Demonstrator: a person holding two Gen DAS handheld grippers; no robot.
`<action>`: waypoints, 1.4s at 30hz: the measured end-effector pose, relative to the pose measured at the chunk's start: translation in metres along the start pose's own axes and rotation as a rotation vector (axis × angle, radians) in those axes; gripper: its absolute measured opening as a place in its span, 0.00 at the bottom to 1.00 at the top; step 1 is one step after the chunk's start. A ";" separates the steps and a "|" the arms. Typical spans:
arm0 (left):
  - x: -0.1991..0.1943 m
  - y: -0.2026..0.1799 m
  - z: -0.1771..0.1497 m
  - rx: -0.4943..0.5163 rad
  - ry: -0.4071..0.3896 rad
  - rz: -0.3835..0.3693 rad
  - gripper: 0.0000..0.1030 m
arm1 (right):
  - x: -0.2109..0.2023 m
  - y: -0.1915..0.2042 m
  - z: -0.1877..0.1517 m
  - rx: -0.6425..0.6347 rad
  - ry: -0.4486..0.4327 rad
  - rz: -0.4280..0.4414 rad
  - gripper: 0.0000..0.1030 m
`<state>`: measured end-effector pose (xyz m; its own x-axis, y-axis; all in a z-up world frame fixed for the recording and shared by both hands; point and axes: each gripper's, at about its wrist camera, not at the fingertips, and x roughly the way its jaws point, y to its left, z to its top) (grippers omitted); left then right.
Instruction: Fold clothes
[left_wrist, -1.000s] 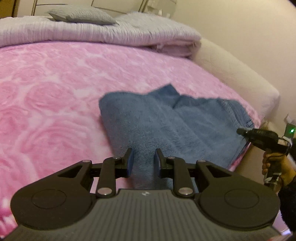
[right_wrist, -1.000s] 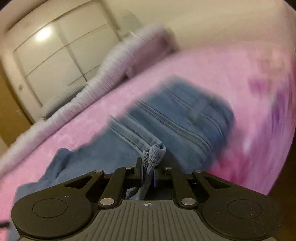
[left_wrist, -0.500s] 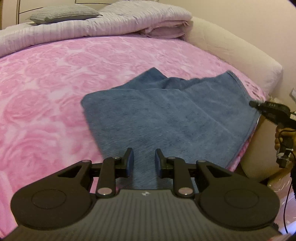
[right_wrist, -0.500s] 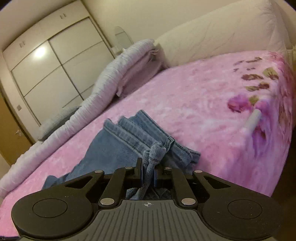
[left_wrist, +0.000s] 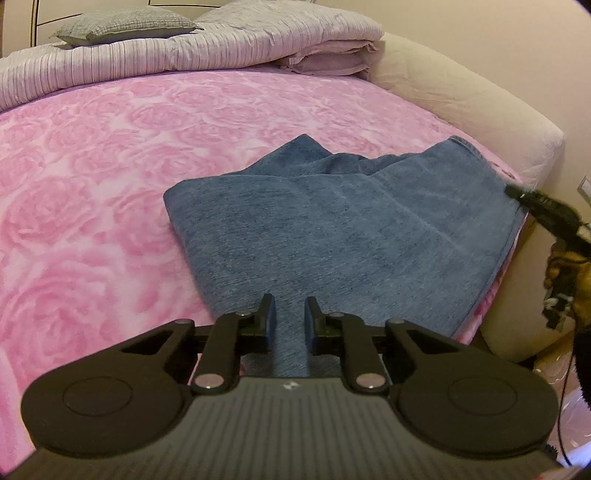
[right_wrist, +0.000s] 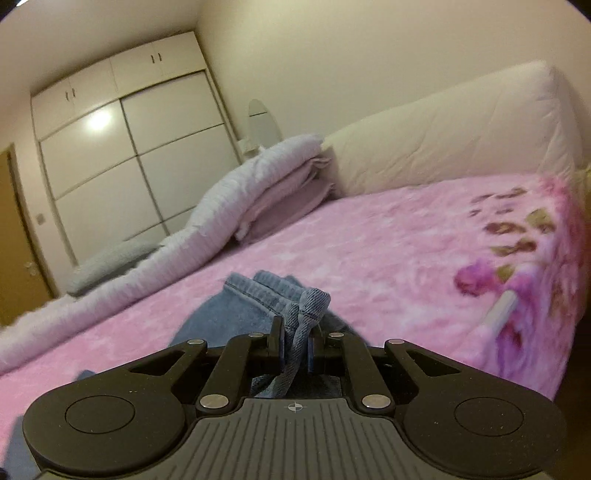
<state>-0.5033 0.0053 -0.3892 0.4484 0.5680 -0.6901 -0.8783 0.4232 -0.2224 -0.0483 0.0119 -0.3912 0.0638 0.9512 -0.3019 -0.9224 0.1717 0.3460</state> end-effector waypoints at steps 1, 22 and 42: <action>0.002 -0.001 0.000 0.006 0.004 0.002 0.14 | 0.008 -0.006 -0.002 0.017 0.041 -0.014 0.09; -0.014 -0.021 -0.025 -0.013 0.045 0.080 0.15 | -0.015 0.025 -0.017 -0.175 0.300 -0.023 0.53; -0.117 -0.088 -0.042 0.016 -0.029 0.277 0.21 | -0.159 0.129 0.001 -0.195 0.293 -0.033 0.53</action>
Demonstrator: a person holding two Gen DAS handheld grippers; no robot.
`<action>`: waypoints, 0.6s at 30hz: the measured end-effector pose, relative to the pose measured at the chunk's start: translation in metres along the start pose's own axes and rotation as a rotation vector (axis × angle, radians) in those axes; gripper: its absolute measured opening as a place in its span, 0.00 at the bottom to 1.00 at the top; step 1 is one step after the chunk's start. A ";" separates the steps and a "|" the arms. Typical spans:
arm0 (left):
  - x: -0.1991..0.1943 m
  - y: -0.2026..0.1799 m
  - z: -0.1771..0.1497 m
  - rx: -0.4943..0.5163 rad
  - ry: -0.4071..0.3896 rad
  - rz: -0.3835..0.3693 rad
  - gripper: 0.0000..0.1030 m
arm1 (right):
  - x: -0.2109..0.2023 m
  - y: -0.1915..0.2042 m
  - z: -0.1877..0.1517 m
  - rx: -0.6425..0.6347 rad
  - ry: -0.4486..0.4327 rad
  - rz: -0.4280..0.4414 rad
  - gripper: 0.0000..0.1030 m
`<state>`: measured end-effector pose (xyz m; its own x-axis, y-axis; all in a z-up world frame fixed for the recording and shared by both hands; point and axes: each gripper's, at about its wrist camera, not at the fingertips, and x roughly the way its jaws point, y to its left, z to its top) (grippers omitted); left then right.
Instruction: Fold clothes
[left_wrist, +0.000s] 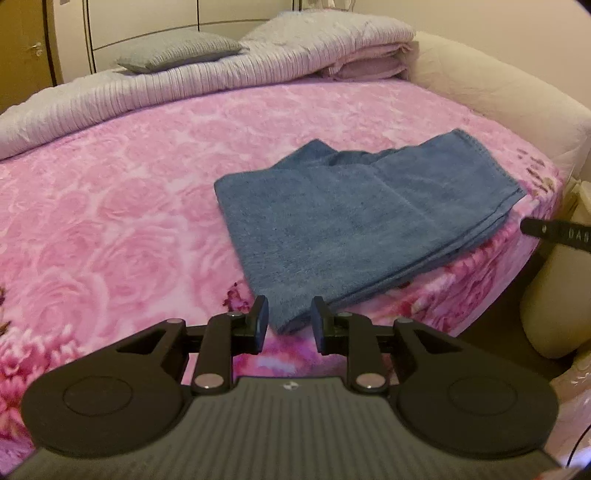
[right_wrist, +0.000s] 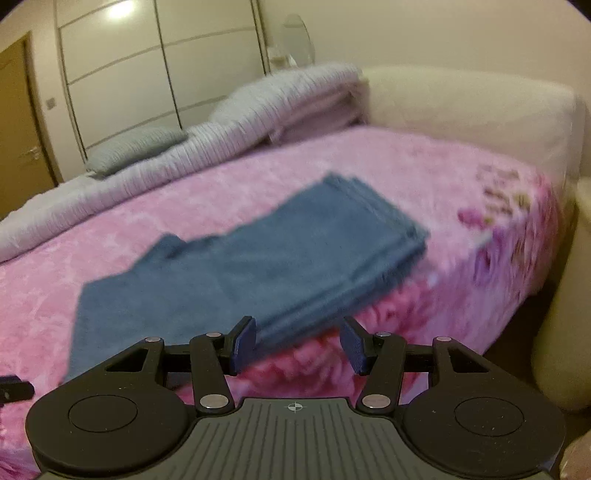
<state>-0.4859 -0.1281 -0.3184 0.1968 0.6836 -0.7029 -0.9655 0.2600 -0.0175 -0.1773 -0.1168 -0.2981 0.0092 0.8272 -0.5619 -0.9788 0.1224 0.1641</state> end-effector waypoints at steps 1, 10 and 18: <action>-0.006 0.000 -0.001 0.000 -0.008 0.002 0.21 | -0.007 0.004 0.002 -0.005 -0.012 0.003 0.53; -0.046 0.000 -0.010 -0.006 -0.069 -0.002 0.23 | -0.046 0.023 0.004 -0.027 -0.053 0.049 0.53; -0.051 0.006 -0.012 -0.018 -0.081 -0.018 0.23 | -0.053 0.028 0.005 -0.030 -0.045 0.058 0.53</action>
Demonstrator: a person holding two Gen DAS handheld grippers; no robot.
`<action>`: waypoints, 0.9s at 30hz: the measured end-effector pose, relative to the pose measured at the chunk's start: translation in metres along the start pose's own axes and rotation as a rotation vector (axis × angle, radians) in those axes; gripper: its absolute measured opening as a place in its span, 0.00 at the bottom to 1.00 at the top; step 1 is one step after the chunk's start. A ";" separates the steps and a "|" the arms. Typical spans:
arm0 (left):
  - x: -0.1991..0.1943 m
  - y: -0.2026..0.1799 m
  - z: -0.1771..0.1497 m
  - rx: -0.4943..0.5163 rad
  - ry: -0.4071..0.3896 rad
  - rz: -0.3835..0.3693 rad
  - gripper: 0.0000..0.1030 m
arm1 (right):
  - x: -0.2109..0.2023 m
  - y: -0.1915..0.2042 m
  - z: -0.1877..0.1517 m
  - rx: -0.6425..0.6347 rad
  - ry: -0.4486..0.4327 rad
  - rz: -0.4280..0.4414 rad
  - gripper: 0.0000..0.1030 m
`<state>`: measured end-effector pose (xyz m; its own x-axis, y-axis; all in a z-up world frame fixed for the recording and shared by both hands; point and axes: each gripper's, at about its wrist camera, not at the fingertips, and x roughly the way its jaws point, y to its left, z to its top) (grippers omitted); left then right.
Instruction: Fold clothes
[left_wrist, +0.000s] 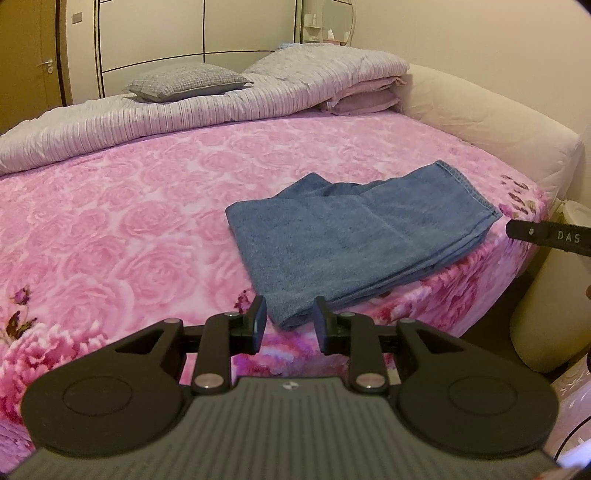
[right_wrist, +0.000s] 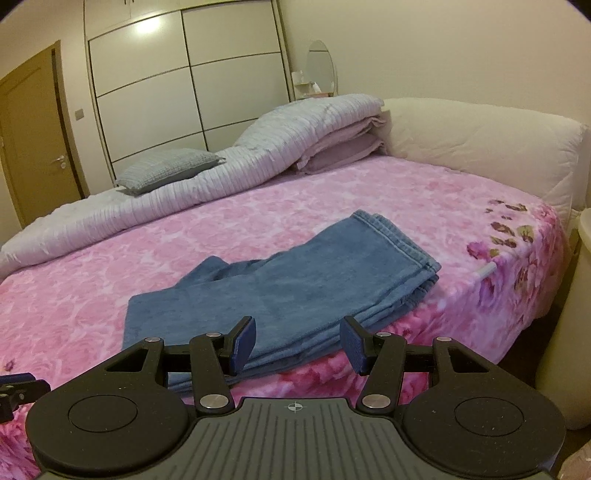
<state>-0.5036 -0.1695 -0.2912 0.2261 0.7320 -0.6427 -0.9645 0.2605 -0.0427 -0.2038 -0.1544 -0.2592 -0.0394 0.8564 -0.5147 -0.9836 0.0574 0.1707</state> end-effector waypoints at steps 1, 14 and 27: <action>-0.001 0.001 0.000 -0.002 -0.001 -0.002 0.23 | 0.001 0.001 -0.001 -0.001 0.007 -0.001 0.53; 0.028 0.027 -0.010 -0.080 0.062 -0.027 0.23 | 0.030 0.000 -0.016 0.024 0.105 0.069 0.53; 0.073 0.082 -0.028 -0.273 0.130 -0.129 0.21 | 0.058 0.059 -0.063 -0.545 -0.021 0.231 0.53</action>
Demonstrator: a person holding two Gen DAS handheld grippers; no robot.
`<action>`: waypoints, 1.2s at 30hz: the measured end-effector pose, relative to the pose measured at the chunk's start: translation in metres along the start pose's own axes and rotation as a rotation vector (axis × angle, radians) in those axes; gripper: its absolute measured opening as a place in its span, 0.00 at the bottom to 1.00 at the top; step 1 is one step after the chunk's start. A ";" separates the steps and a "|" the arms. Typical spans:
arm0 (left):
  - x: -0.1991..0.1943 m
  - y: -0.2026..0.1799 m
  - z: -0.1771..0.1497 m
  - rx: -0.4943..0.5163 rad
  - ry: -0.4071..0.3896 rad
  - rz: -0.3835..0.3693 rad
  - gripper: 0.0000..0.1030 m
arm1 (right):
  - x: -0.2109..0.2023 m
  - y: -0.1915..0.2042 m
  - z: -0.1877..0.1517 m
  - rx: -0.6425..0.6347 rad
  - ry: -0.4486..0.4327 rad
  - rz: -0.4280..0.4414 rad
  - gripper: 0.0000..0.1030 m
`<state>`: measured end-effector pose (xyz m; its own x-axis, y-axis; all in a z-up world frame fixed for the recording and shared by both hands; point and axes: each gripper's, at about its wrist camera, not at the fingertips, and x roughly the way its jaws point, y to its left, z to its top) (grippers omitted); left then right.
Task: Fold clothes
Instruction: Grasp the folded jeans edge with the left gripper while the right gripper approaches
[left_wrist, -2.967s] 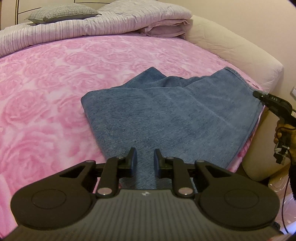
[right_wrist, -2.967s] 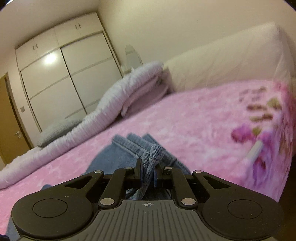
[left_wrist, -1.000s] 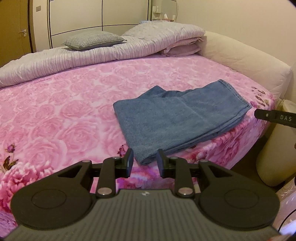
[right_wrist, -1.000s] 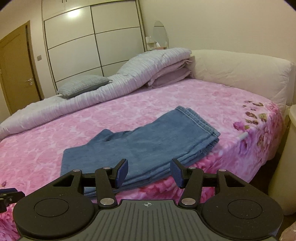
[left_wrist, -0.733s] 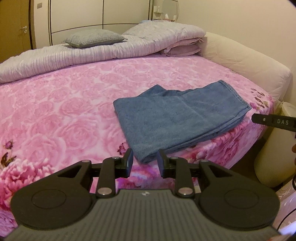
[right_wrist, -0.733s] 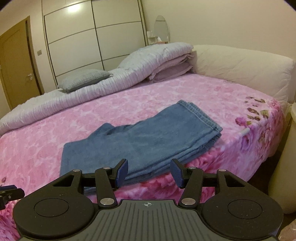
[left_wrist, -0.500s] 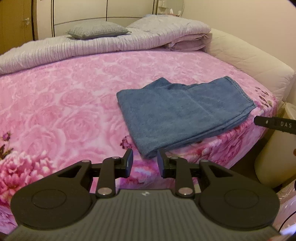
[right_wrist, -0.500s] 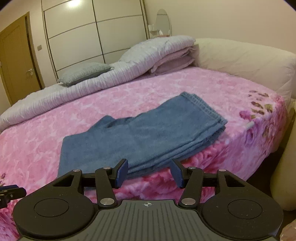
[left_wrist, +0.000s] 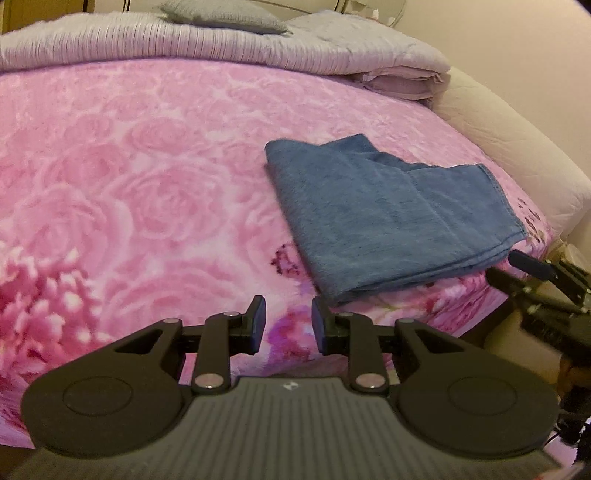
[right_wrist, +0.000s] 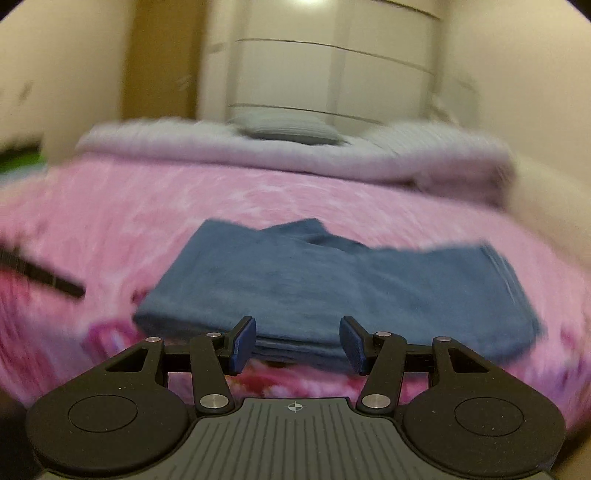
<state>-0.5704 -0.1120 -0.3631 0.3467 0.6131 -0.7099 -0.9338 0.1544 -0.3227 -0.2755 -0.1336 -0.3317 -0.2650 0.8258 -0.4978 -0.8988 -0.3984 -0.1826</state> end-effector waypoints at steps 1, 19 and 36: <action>0.004 0.003 0.000 -0.017 0.008 -0.014 0.21 | 0.004 0.008 -0.001 -0.064 0.002 0.002 0.53; 0.082 0.063 -0.002 -0.678 0.077 -0.353 0.27 | 0.063 0.023 -0.034 -0.373 0.092 0.031 0.53; 0.077 0.063 0.004 -0.675 0.024 -0.448 0.13 | 0.111 0.116 -0.053 -0.814 -0.141 -0.003 0.52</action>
<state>-0.6031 -0.0520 -0.4350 0.6839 0.5859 -0.4347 -0.4540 -0.1247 -0.8823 -0.3903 -0.1093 -0.4532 -0.3528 0.8480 -0.3955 -0.3797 -0.5160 -0.7678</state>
